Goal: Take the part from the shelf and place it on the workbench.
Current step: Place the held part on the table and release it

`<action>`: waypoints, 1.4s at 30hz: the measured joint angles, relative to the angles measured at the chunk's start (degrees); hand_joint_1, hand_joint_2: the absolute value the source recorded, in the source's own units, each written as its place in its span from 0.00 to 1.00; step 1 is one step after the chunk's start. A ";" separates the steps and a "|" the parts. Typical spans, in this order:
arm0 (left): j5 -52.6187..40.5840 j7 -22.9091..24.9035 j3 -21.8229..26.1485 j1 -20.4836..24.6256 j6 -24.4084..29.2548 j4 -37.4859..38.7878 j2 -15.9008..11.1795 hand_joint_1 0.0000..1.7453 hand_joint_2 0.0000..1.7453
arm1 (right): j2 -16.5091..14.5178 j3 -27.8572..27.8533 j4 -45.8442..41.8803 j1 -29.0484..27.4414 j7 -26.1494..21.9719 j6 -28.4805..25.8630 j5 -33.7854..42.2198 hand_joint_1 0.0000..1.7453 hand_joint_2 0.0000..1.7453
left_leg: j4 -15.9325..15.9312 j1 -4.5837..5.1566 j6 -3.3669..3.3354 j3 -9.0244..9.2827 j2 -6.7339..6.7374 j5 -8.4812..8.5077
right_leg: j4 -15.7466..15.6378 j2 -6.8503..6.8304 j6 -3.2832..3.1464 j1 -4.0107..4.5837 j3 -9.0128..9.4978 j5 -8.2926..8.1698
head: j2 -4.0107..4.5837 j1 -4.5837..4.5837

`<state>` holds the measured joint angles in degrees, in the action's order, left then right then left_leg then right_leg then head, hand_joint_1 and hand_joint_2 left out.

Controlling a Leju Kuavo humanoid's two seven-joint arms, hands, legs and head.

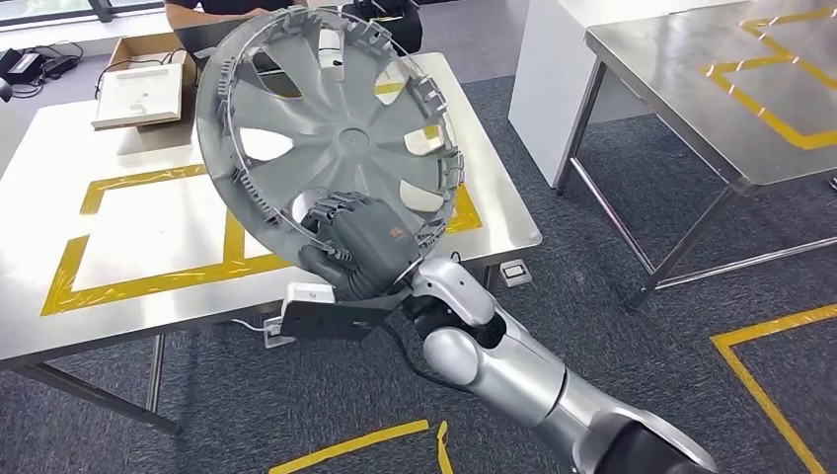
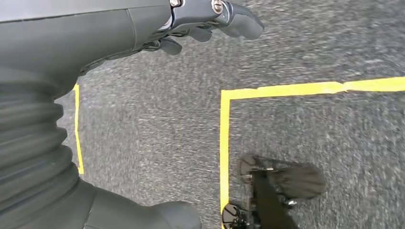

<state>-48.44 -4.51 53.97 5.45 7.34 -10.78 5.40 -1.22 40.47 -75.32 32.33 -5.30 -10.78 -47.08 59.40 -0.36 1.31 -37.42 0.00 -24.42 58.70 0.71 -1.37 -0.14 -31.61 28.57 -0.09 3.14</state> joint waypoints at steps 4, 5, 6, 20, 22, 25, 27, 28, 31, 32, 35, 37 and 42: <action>-0.40 0.25 -0.01 0.63 -0.10 0.01 0.22 0.00 1.00 | -1.78 -0.82 5.91 5.31 -0.01 1.66 0.58 1.00 1.00 | -0.69 -0.04 -0.43 0.10 -0.20 1.44 | 0.17 0.02 -0.11 0.33 -0.06 0.54 | 0.00 0.11; -0.44 0.26 -0.01 0.82 -0.09 0.00 0.28 0.00 1.00 | -2.19 -0.91 7.17 6.22 0.02 1.91 0.61 1.00 1.00 | -0.70 0.00 -0.45 0.08 -0.30 1.42 | 0.04 -0.05 -0.34 0.35 -0.02 0.48 | 0.00 0.12; -0.46 0.28 -0.01 1.04 -0.08 -0.01 0.31 0.00 1.00 | -2.61 -1.03 8.47 7.09 0.04 2.13 0.61 1.00 1.00 | -0.70 0.04 -0.56 0.07 -0.43 1.35 | -0.13 -0.14 -0.47 0.34 0.07 0.47 | 0.00 0.12; -2.98 0.86 -0.75 3.47 -1.85 0.01 0.82 0.00 1.00 | -9.54 -1.31 31.01 22.20 3.70 8.05 -0.93 1.00 1.00 | -0.71 0.23 -1.51 0.11 -0.70 1.14 | -1.23 -0.47 1.24 0.19 0.66 0.44 | 0.00 0.10; -3.64 1.43 -1.15 3.89 -2.11 0.02 1.00 0.00 1.00 | -11.31 -1.21 37.22 26.34 6.01 10.23 -1.91 1.00 1.00 | -0.73 0.18 -1.44 0.14 -0.69 1.23 | -1.19 -0.47 1.29 0.20 0.65 0.40 | 0.00 0.09; -4.85 1.82 -1.88 4.16 -2.48 0.06 1.25 0.00 1.00 | -13.29 -0.97 44.81 30.71 9.39 12.92 -3.30 1.00 1.00 | -0.74 0.09 -1.36 0.16 -0.72 1.30 | -1.17 -0.50 1.28 0.21 0.68 0.39 | 0.00 0.10; -5.66 1.92 -2.46 4.27 -2.73 0.10 1.40 0.00 1.00 | -14.00 -0.77 48.60 32.27 10.78 14.16 -4.18 1.00 1.00 | -0.75 0.06 -1.35 0.17 -0.74 1.31 | -1.16 -0.50 1.27 0.23 0.69 0.38 | 0.00 0.11; -5.98 1.98 -2.78 4.36 -2.80 0.12 1.47 0.00 1.00 | -14.18 -0.64 50.16 32.75 11.19 14.59 -4.52 1.00 1.00 | -0.75 0.06 -1.35 0.17 -0.73 1.31 | -1.15 -0.50 1.27 0.24 0.69 0.38 | 0.00 0.10; -6.48 2.04 -3.46 4.71 -2.92 0.18 1.66 0.00 1.00 | -14.58 -0.23 53.50 33.48 11.62 15.14 -4.98 1.00 1.00 | -0.76 0.06 -1.34 0.17 -0.70 1.31 | -1.15 -0.48 1.29 0.26 0.66 0.37 | 0.00 0.10; -6.53 1.98 -3.58 4.82 -2.92 0.20 1.71 0.00 1.00 | -14.70 -0.14 54.25 33.59 11.64 15.26 -5.07 1.00 1.00 | -0.76 0.07 -1.34 0.17 -0.69 1.31 | -1.15 -0.47 1.29 0.26 0.65 0.37 | 0.00 0.11; -6.74 1.75 -3.92 5.02 -3.02 0.24 1.81 0.00 1.00 | -14.87 0.02 55.73 33.73 11.60 15.69 -5.22 1.00 1.00 | -0.76 0.06 -1.34 0.17 -0.69 1.31 | -1.15 -0.47 1.30 0.25 0.64 0.37 | 0.00 0.10; -6.97 1.75 -4.15 5.05 -3.08 0.25 1.83 0.00 1.00 | -14.92 0.09 56.35 33.73 11.29 15.81 -5.29 1.00 1.00 | -0.77 0.06 -1.34 0.17 -0.70 1.31 | -1.15 -0.47 1.30 0.26 0.63 0.37 | 0.00 0.10; -7.75 2.23 -4.56 5.11 -3.13 0.27 1.91 0.00 1.00 | -15.00 0.19 57.19 33.73 8.79 15.84 -5.81 1.00 1.00 | -0.78 0.06 -1.34 0.17 -0.67 1.31 | -1.14 -0.47 1.30 0.26 0.63 0.37 | 0.00 0.10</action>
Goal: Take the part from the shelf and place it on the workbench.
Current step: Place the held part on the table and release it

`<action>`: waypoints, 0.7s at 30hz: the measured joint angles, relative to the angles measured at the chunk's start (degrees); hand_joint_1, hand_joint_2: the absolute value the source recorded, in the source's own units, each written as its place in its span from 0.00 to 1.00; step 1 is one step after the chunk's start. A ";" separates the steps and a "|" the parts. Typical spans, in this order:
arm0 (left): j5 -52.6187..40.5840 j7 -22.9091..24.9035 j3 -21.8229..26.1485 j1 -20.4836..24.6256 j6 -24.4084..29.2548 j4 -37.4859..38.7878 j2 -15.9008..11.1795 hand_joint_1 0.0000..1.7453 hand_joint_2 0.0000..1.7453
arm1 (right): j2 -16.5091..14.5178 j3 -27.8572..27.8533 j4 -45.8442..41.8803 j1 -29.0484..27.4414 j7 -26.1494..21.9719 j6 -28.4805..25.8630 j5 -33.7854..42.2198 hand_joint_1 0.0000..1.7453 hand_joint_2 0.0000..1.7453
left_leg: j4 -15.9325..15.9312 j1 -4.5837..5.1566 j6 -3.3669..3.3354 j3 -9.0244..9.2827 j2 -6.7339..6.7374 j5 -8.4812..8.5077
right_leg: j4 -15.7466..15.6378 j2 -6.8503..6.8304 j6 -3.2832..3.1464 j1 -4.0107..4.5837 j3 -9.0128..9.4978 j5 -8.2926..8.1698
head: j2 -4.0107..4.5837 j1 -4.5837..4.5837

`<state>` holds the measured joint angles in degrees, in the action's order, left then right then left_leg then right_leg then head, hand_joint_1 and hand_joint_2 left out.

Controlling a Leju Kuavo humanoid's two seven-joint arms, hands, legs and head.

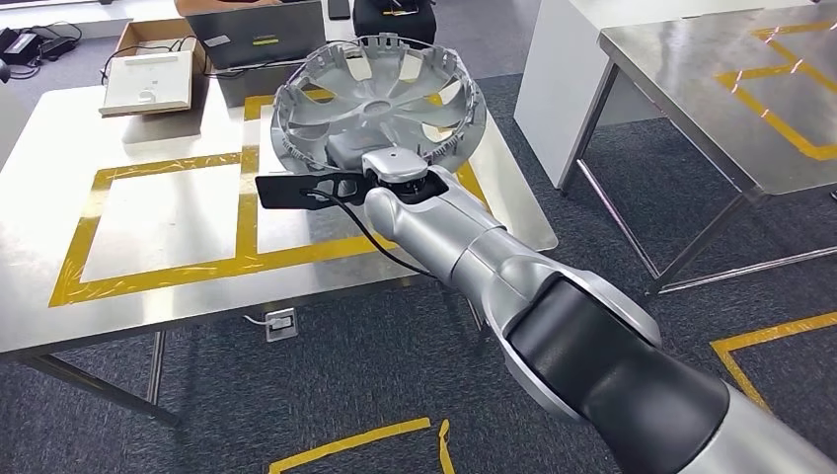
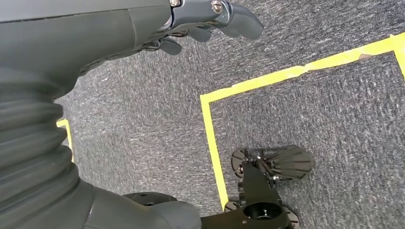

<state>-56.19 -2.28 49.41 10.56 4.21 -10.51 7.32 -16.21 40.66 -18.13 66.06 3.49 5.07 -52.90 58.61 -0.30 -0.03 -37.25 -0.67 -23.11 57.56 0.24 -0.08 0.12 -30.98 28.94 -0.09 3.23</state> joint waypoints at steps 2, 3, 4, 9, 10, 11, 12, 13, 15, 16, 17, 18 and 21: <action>-0.20 0.05 -0.22 0.03 -0.03 0.02 0.03 0.00 1.00 | -0.13 0.08 0.07 0.00 -0.61 -0.01 -0.10 0.50 0.50 | 0.00 0.00 0.00 0.00 -0.01 0.00 | 0.00 0.00 0.00 0.00 0.00 0.00 | 0.00 0.00; -0.30 0.08 -0.31 0.05 -0.03 0.03 0.04 0.00 1.00 | -0.20 0.12 0.08 0.00 -0.87 -0.02 -0.20 0.25 0.25 | 0.00 0.00 0.00 0.00 -0.01 0.00 | 0.00 0.00 0.00 0.00 0.01 0.00 | 0.00 0.00; -0.46 0.19 -0.39 0.07 -0.03 0.04 0.05 0.00 1.00 | -0.29 0.19 0.09 0.01 -1.21 -0.05 -0.33 0.00 0.00 | 0.00 0.00 0.00 0.01 -0.01 0.00 | 0.00 0.00 0.00 0.00 0.01 0.00 | 0.00 0.01; -0.67 0.18 -0.56 0.27 -0.05 0.06 0.09 0.00 1.00 | -1.07 0.81 0.10 0.42 -2.77 -0.21 -1.05 0.00 0.00 | -0.01 0.00 0.00 0.06 0.03 0.00 | 0.00 0.01 -0.01 0.02 0.05 0.01 | 0.00 0.01; -0.54 0.01 -0.56 0.32 -0.20 0.07 0.10 0.00 1.00 | -1.25 0.93 0.09 0.51 -2.90 -0.21 -1.06 0.00 0.00 | -0.01 0.00 0.00 0.08 0.02 0.00 | 0.00 0.01 -0.01 0.02 0.06 0.02 | 0.00 0.00; -0.46 -0.11 -0.56 0.37 -0.37 0.07 0.11 0.00 1.00 | -1.40 1.04 0.09 0.59 -3.01 -0.21 -1.07 0.00 0.00 | -0.01 -0.01 0.00 0.10 0.01 0.00 | 0.00 0.01 -0.02 0.02 0.09 0.03 | 0.00 0.00; -0.42 -0.18 -0.56 0.39 -0.52 0.08 0.11 0.00 0.75 | -1.53 1.11 0.08 0.65 -3.11 -0.21 -1.07 0.00 0.00 | -0.01 -0.01 0.00 0.12 0.01 0.00 | 0.00 0.01 -0.03 0.02 0.11 0.03 | 0.00 0.00; -0.42 -0.25 -0.56 0.41 -0.67 0.10 0.11 0.00 0.50 | -1.64 1.16 0.08 0.70 -3.19 -0.21 -1.07 0.00 0.00 | -0.01 -0.01 0.00 0.14 0.00 0.00 | 0.00 0.01 -0.04 0.02 0.13 0.04 | 0.00 0.00; -0.42 -0.32 -0.56 0.42 -0.79 0.12 0.11 0.00 0.00 | -1.74 1.26 0.09 0.79 -3.27 -0.25 -1.09 0.00 0.00 | -0.02 -0.01 0.00 0.17 0.01 0.00 | 0.00 0.01 -0.04 0.02 0.16 0.04 | 0.00 0.00; -0.42 -0.34 -0.56 0.42 -0.82 0.13 0.11 0.00 0.00 | -1.76 1.31 0.09 0.82 -3.31 -0.28 -1.10 0.00 0.00 | -0.02 -0.01 0.00 0.19 0.01 0.00 | 0.00 0.01 -0.04 0.02 0.17 0.04 | 0.00 0.01; -0.42 -0.33 -0.56 0.42 -0.82 0.13 0.11 0.00 0.00 | -1.77 1.35 0.09 0.84 -3.32 -0.33 -1.10 0.00 0.00 | -0.02 -0.01 0.00 0.21 0.01 0.00 | 0.00 0.01 -0.04 0.02 0.18 0.04 | 0.00 0.01; -0.42 -0.31 -0.56 0.42 -0.82 0.13 0.11 0.00 0.00 | -1.78 1.39 0.09 0.85 -3.34 -0.37 -1.11 0.00 0.00 | -0.02 -0.01 0.00 0.23 0.01 0.00 | 0.00 0.01 -0.04 0.02 0.19 0.03 | 0.00 0.01; -0.42 -0.17 -0.56 0.42 -0.82 0.13 0.11 0.00 0.00 | -1.75 1.51 0.10 0.85 -3.46 -0.42 -1.12 0.00 0.00 | -0.01 -0.01 0.00 0.26 0.01 0.00 | 0.00 0.01 -0.04 0.01 0.20 0.03 | 0.00 0.00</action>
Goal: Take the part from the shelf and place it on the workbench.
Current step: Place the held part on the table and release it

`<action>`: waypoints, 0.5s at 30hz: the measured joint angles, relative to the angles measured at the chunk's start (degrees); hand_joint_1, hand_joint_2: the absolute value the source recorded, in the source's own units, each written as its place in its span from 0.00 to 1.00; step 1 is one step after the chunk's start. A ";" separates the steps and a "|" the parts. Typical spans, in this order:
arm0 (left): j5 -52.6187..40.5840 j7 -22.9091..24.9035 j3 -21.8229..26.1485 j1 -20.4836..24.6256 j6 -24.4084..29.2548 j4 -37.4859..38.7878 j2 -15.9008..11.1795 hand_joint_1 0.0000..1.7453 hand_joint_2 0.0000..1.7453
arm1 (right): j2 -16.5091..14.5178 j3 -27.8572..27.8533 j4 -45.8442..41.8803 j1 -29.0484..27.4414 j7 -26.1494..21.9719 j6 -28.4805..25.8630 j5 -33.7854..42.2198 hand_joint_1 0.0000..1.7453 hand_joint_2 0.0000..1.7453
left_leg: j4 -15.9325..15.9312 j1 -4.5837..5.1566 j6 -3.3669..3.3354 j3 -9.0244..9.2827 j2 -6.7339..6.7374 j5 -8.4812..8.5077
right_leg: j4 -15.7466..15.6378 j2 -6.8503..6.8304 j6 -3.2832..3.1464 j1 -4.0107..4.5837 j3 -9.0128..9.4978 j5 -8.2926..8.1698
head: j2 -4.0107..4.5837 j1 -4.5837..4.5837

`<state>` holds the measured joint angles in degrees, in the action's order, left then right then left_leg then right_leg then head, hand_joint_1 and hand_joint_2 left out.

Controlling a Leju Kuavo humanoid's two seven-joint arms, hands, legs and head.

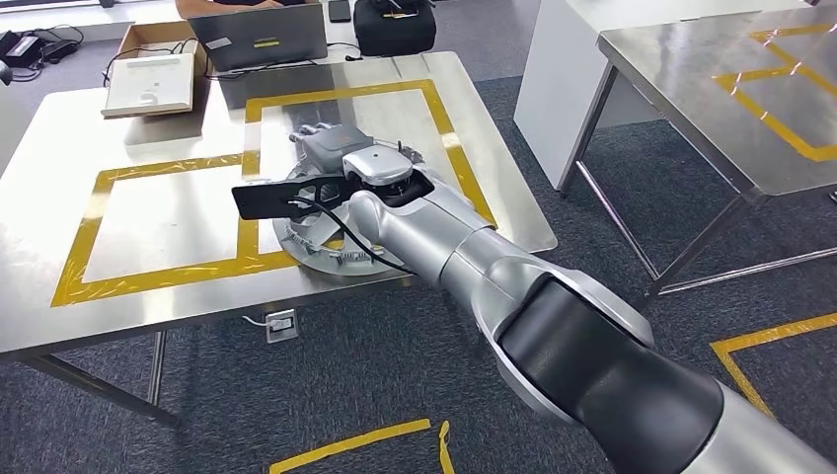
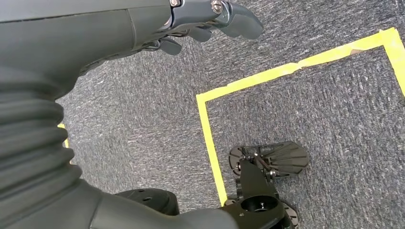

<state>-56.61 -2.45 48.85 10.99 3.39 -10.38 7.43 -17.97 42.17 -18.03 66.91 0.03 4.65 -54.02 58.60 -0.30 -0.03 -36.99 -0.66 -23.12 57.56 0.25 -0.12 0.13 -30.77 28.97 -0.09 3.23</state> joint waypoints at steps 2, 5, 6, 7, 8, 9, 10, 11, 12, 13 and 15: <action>0.01 0.11 0.00 0.00 0.00 0.01 0.00 0.00 0.00 | 0.04 0.04 0.00 0.00 -0.05 -0.07 0.00 0.00 0.00 | 0.00 0.00 0.00 0.01 0.00 0.00 | 0.00 0.00 0.00 0.00 0.01 0.00 | 0.00 0.00; 0.01 0.20 0.01 -0.01 0.00 0.02 0.00 0.00 0.00 | 0.16 0.09 0.00 0.00 -0.07 -0.32 0.01 0.00 0.00 | 0.00 0.00 0.00 0.02 0.00 0.00 | 0.00 0.00 0.00 0.00 0.03 0.00 | 0.00 0.00; 0.01 0.20 0.01 -0.01 0.00 0.02 0.00 0.00 0.00 | 0.21 0.11 0.00 0.00 -0.08 -0.42 0.01 0.00 0.00 | 0.00 0.00 0.00 0.02 0.00 0.00 | 0.00 0.00 0.00 0.00 0.04 0.00 | 0.00 0.00; 0.01 0.20 0.00 -0.01 -0.01 0.02 0.00 0.00 0.00 | 0.26 0.13 0.00 0.00 -0.14 -0.58 0.08 0.00 0.00 | 0.00 0.00 0.00 0.02 0.01 0.00 | 0.00 0.00 0.00 0.00 0.05 0.00 | 0.00 0.00; 0.02 0.20 0.01 -0.01 -0.01 0.02 0.00 0.00 0.00 | 0.33 0.13 0.00 0.02 -0.36 -0.88 0.31 0.00 0.00 | 0.00 0.00 0.00 0.02 0.01 0.00 | 0.00 0.00 0.00 0.00 0.05 -0.01 | 0.00 0.00; 0.07 0.21 0.01 -0.02 -0.02 0.02 0.00 0.00 0.00 | 0.43 0.09 -0.01 0.06 -0.77 -1.41 0.69 0.00 0.00 | 0.00 0.00 0.00 0.03 0.01 0.00 | 0.00 0.00 0.00 0.00 0.06 -0.01 | 0.00 0.00; 0.13 0.22 0.01 -0.03 -0.02 0.02 0.00 0.00 0.00 | 0.58 -0.03 -0.03 0.19 -1.42 -2.27 1.29 0.00 0.00 | 0.00 0.00 0.00 0.03 0.00 0.00 | 0.00 0.00 0.00 0.00 0.06 -0.01 | 0.00 0.00; 0.25 0.26 0.02 -0.05 -0.01 0.02 -0.01 0.00 0.00 | 0.79 -0.26 -0.11 0.45 -2.22 -3.36 2.02 0.00 0.00 | 0.01 0.00 0.00 0.03 0.00 0.00 | 0.00 0.00 0.01 0.00 0.06 -0.01 | 0.00 0.00; 0.38 0.31 0.02 -0.10 0.01 0.02 -0.01 0.00 0.00 | 1.02 -0.54 -0.24 0.93 -3.05 -4.48 2.75 0.00 0.00 | 0.01 0.00 0.00 0.02 0.00 0.00 | 0.01 0.00 0.01 0.00 0.06 -0.01 | 0.00 0.00; 0.52 0.34 0.03 -0.15 0.05 0.02 -0.02 0.00 0.00 | 1.27 -0.92 -0.46 1.55 -3.96 -5.70 3.60 0.00 0.00 | 0.07 0.05 -0.04 0.00 -0.01 -0.04 | -0.06 0.00 0.05 -0.04 0.08 -0.04 | 0.00 0.00; 0.84 0.38 0.04 -0.32 0.21 0.02 -0.07 0.00 0.00 | 1.76 -2.18 -1.63 3.08 -6.28 -8.53 5.90 0.00 0.00 | 0.18 0.21 -0.30 -0.03 0.00 -0.20 | -0.23 0.00 0.30 -0.19 0.12 -0.09 | 0.00 -0.01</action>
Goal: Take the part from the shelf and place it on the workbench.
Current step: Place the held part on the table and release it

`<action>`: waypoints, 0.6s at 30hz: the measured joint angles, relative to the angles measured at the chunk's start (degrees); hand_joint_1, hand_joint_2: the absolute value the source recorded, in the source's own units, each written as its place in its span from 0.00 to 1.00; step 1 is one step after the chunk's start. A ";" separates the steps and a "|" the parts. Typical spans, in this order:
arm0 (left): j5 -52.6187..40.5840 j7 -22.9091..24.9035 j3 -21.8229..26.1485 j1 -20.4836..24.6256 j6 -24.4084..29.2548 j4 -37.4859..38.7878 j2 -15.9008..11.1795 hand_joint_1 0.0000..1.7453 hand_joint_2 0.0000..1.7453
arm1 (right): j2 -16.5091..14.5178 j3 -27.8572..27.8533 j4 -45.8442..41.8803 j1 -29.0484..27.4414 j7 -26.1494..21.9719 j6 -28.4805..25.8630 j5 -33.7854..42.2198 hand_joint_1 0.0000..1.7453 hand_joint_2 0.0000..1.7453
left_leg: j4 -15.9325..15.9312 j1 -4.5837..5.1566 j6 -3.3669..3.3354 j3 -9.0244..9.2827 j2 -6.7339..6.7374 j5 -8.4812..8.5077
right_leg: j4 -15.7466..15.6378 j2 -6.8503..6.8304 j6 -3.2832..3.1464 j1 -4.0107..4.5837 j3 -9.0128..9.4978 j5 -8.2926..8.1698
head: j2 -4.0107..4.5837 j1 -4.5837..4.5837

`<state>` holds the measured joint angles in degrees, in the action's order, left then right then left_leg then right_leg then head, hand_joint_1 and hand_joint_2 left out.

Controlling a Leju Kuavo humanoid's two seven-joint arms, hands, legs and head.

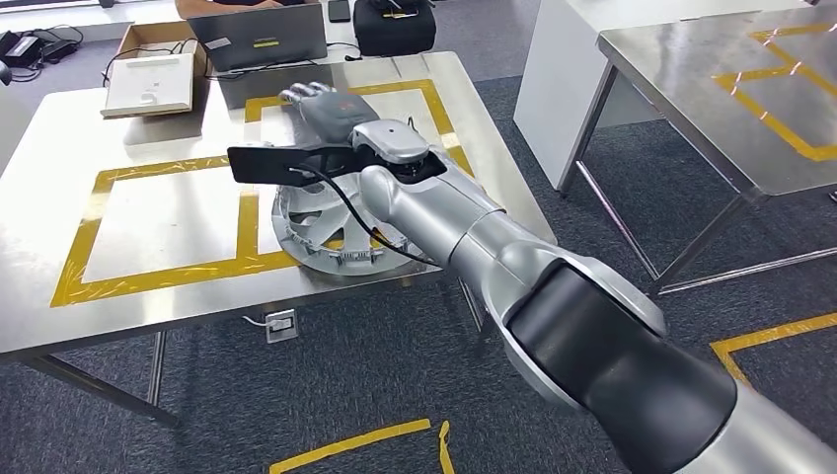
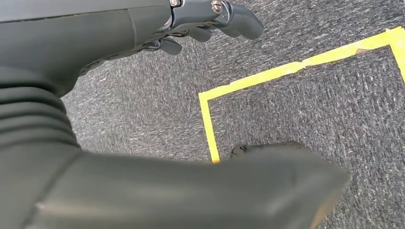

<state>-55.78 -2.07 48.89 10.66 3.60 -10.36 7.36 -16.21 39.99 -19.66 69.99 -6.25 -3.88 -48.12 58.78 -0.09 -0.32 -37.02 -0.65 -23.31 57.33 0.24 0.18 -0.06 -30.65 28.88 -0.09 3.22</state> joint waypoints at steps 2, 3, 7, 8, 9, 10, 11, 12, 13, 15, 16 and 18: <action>0.27 0.00 0.03 -0.25 0.14 0.00 -0.04 0.00 0.00 | 0.59 -2.19 -2.57 1.52 -2.72 -2.71 3.23 0.00 0.00 | -0.31 -0.06 -0.41 0.15 0.12 0.15 | 0.01 0.04 0.39 -0.09 0.05 0.03 | 0.00 -0.01; 0.35 0.00 0.04 -0.35 0.19 0.00 -0.04 0.00 0.00 | 1.05 -3.47 -4.35 2.23 -3.68 -3.34 4.74 0.00 0.00 | -0.64 -0.21 -0.58 0.31 0.22 0.37 | 0.50 0.04 0.55 -0.08 -0.09 0.45 | 0.00 0.03; 0.52 0.03 0.11 -0.49 0.50 0.00 -0.03 0.00 0.00 | 3.57 -7.77 -11.87 3.60 -4.94 -2.56 7.68 0.00 0.00 | -1.24 -0.55 -1.02 0.46 0.41 0.82 | 12.46 0.02 1.30 -0.37 -5.49 6.95 | 0.00 0.28; 0.63 0.07 0.13 -0.50 0.56 0.00 -0.03 0.00 0.00 | 4.07 -8.22 -13.14 3.41 -4.97 -2.38 7.72 0.00 0.00 | -1.19 -0.58 -0.97 0.41 0.41 0.85 | 15.42 0.02 1.45 -0.54 -6.93 7.78 | 0.00 0.28; 0.73 0.11 0.14 -0.51 0.60 0.00 -0.03 0.00 0.00 | 4.50 -8.46 -14.15 3.16 -4.96 -2.38 7.65 0.00 0.00 | -1.11 -0.64 -0.88 0.31 0.41 0.89 | 16.64 0.02 1.59 -0.73 -7.60 7.57 | 0.00 0.28; 0.80 0.16 0.16 -0.50 0.67 0.00 -0.04 0.00 0.00 | 4.82 -8.53 -14.92 2.95 -4.95 -2.66 7.52 0.00 0.00 | -0.96 -0.75 -0.72 0.16 0.42 0.97 | 15.49 0.00 1.73 -0.93 -7.16 6.23 | 0.00 0.28; 0.86 0.18 0.20 -0.48 0.82 -0.01 -0.04 0.00 0.00 | 5.04 -8.55 -15.60 2.83 -4.97 -3.08 7.37 0.00 0.00 | -0.73 -0.91 -0.47 -0.07 0.45 1.06 | 12.31 -0.02 1.89 -1.17 -5.66 4.25 | 0.00 0.29; 0.87 0.18 0.25 -0.44 1.01 -0.02 -0.08 0.00 0.00 | 5.22 -8.56 -16.17 2.80 -4.99 -3.56 7.26 0.00 0.00 | -0.43 -1.03 -0.11 -0.38 0.49 1.14 | 8.26 -0.06 2.06 -1.37 -3.79 2.63 | 0.00 0.28; 0.88 0.17 0.33 -0.38 1.24 -0.05 -0.17 0.00 0.00 | 5.31 -8.56 -16.67 2.79 -5.00 -4.01 7.16 0.00 0.00 | -0.15 -1.12 0.35 -0.69 0.47 1.26 | 5.17 0.10 1.99 -1.34 -2.29 1.12 | 0.00 0.26; 0.89 0.15 0.52 -0.31 1.60 -0.13 -0.38 0.00 0.00 | 5.56 -8.58 -17.35 2.80 -4.98 -4.55 7.05 0.00 0.00 | 0.22 -1.11 1.33 -1.14 0.35 1.60 | 2.65 0.49 1.26 -1.15 -1.35 0.20 | 0.00 0.24; 0.90 0.15 0.59 -0.35 1.69 -0.15 -0.46 0.00 0.00 | 5.65 -8.59 -17.58 2.78 -4.96 -4.62 7.01 0.00 0.00 | 0.13 -1.13 1.84 -1.27 0.25 1.92 | 2.93 0.71 0.63 -0.96 -1.69 -0.15 | 0.00 0.25; 0.90 0.15 0.66 -0.51 1.76 -0.15 -0.57 0.00 0.00 | 5.76 -8.62 -17.89 2.84 -4.96 -4.62 6.97 0.00 0.00 | 0.10 -1.24 2.77 -1.82 0.17 2.00 | 2.63 0.66 -0.55 -1.06 -2.34 -0.64 | 0.00 0.20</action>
<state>-54.88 -1.92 49.56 10.15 5.36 -10.51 6.79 -10.45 31.37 -37.55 72.84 -11.21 -8.50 -41.15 58.88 -1.33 2.44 -38.83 -0.49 -21.31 59.95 0.90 -0.36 -1.12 -32.99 28.24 -0.09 3.43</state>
